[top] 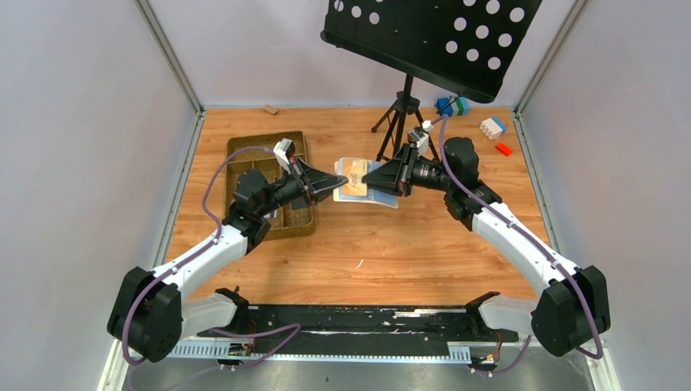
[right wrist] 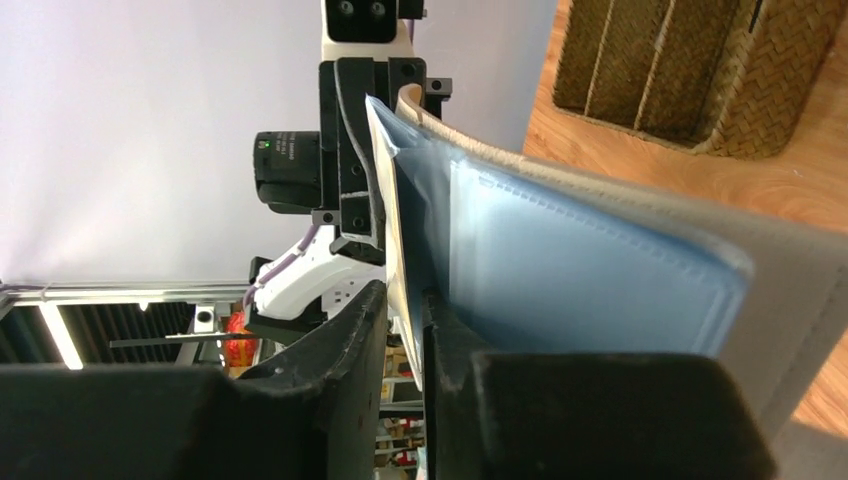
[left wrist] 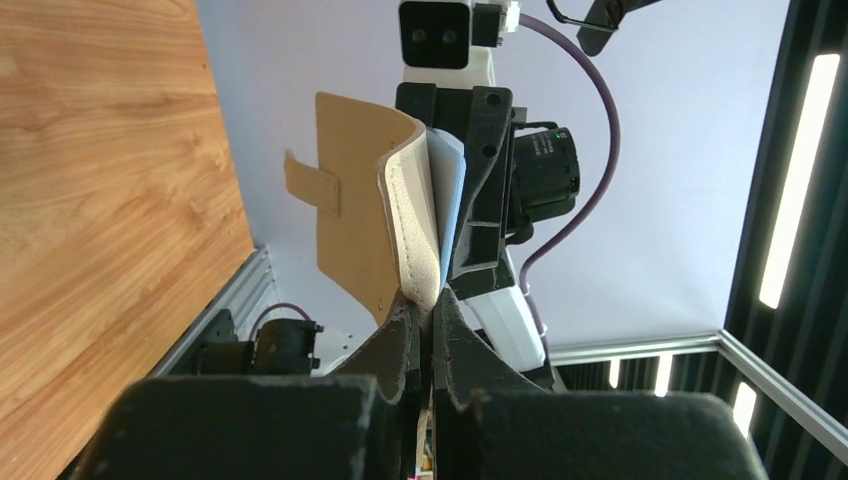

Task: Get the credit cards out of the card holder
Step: Remove the credit card from the card holder.

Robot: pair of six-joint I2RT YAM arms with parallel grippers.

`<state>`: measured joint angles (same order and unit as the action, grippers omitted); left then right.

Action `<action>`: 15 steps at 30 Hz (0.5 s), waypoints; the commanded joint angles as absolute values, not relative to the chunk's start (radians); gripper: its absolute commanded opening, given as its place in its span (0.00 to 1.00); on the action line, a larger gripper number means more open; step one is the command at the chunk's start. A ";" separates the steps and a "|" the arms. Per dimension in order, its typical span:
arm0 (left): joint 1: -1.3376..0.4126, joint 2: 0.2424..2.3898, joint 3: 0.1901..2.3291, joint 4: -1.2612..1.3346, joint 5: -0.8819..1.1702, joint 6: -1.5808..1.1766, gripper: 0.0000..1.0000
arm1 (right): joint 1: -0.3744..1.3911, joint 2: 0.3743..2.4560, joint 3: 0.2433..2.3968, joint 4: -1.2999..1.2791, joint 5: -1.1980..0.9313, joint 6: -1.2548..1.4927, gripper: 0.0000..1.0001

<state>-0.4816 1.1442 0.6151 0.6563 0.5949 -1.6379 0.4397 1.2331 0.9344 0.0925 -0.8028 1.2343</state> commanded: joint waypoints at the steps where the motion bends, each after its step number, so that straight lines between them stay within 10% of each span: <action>1: -0.480 1.113 0.616 0.761 0.601 -1.671 0.00 | 0.428 1.197 0.926 0.214 -0.787 1.283 0.17; 15: -0.480 1.122 0.592 0.843 0.584 -1.722 0.00 | 0.414 1.181 0.900 0.228 -0.792 1.296 0.06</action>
<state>-0.4816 1.1442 0.5896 0.7544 0.5922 -1.7016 0.4171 1.1931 0.8909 0.1852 -0.7940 1.2907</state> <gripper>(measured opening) 0.018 0.013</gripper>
